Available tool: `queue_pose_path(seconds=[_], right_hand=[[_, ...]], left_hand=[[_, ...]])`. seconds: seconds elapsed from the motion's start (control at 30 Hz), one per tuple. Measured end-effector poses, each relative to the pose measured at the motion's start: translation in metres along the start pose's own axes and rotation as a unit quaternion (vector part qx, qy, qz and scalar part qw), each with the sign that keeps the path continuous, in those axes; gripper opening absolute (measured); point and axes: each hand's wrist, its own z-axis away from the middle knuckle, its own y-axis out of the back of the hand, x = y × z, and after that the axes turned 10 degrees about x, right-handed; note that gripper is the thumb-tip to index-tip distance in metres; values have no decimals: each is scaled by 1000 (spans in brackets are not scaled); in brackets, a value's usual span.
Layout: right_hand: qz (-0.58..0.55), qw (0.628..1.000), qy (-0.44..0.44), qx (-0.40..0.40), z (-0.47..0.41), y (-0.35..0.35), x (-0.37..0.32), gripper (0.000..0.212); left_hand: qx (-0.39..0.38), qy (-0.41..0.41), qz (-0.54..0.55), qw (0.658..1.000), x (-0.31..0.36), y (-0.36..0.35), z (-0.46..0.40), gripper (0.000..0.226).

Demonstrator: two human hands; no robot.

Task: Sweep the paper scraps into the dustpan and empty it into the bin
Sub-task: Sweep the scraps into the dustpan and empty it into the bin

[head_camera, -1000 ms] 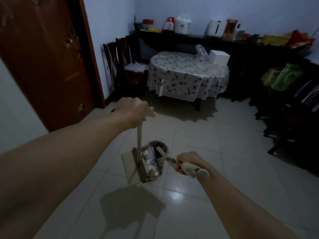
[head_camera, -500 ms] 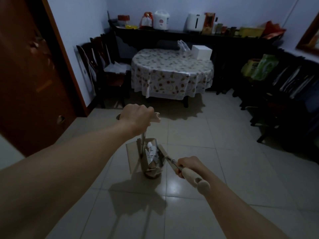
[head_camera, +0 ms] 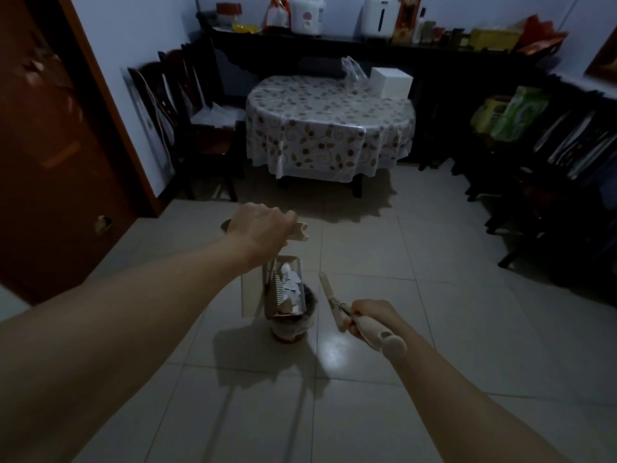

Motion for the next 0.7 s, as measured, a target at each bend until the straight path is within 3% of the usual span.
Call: queue_pose_path(seconds=[0.17,0.4,0.7], right_hand=[[-25,1000,-19,6,-8,-2,-2,11],[-88,995,-37,17,-15,-6,10,14],[-89,994,-48,28,-19,-12,28,12]], left_hand=[[-11,-14,26,1000,3,-12,-6,19],[-29,-119,10,992,12,-29,5,20],[-65,-223,-17,973,14,-41,27,21]])
